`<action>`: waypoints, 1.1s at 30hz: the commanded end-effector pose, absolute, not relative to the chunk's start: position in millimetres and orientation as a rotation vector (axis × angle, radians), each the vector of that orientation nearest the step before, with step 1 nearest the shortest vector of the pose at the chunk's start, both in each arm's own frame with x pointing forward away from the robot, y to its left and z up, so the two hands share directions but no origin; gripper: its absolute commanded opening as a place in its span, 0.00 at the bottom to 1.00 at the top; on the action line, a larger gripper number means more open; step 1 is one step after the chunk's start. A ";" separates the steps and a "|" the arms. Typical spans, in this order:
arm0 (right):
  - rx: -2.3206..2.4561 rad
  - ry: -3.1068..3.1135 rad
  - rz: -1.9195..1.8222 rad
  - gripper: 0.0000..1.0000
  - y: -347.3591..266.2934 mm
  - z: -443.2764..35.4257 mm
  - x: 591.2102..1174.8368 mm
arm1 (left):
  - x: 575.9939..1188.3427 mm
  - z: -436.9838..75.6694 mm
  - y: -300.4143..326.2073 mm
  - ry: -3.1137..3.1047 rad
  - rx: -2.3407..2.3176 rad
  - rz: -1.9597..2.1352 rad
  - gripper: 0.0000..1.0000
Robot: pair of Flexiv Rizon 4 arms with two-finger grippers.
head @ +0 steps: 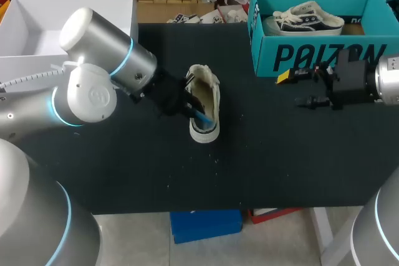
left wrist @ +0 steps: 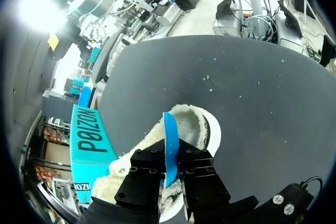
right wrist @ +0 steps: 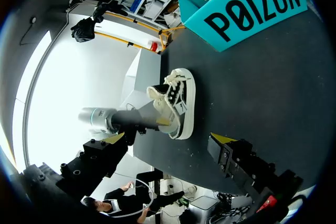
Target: Take the shoe out of the shoebox, open the shoe tongue, remove and reinsert the insole, then place the shoe into the shoebox
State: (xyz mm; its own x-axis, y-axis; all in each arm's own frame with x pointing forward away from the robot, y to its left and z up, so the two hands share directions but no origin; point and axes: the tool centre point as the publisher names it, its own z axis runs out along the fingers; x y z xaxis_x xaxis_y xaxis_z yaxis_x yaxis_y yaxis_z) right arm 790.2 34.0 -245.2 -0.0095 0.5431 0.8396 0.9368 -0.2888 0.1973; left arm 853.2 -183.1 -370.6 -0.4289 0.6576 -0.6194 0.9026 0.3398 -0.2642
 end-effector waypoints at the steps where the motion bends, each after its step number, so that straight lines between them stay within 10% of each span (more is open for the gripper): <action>1: -1.847 -1.531 -1.227 1.00 34.8 -245.2 791.4 | 859.4 -375.4 -184.7 2.212 1.359 -0.806 0.00; 8: -1.847 -1.531 -1.227 1.00 34.8 -245.2 791.4 | 861.8 -373.0 -189.2 2.213 1.354 -0.796 0.06; 10: -1.847 -1.531 -1.227 1.00 34.8 -245.2 791.4 | 860.5 -370.0 -191.0 2.210 1.355 -0.796 0.56; 11: -1.847 -1.531 -1.227 1.00 34.8 -245.2 791.4 | 859.6 -368.2 -191.8 2.204 1.356 -0.798 1.00; 27: -1.847 -1.531 -1.227 1.00 34.8 -245.2 791.4 | 850.0 -332.9 -174.6 2.172 1.416 -0.694 0.98; 30: -1.847 -1.531 -1.227 1.00 34.8 -245.2 791.4 | 850.8 -332.8 -170.8 2.192 1.452 -0.637 0.09; 33: -1.847 -1.531 -1.227 1.00 34.8 -245.2 791.4 | 849.6 -333.7 -168.7 2.212 1.481 -0.617 0.00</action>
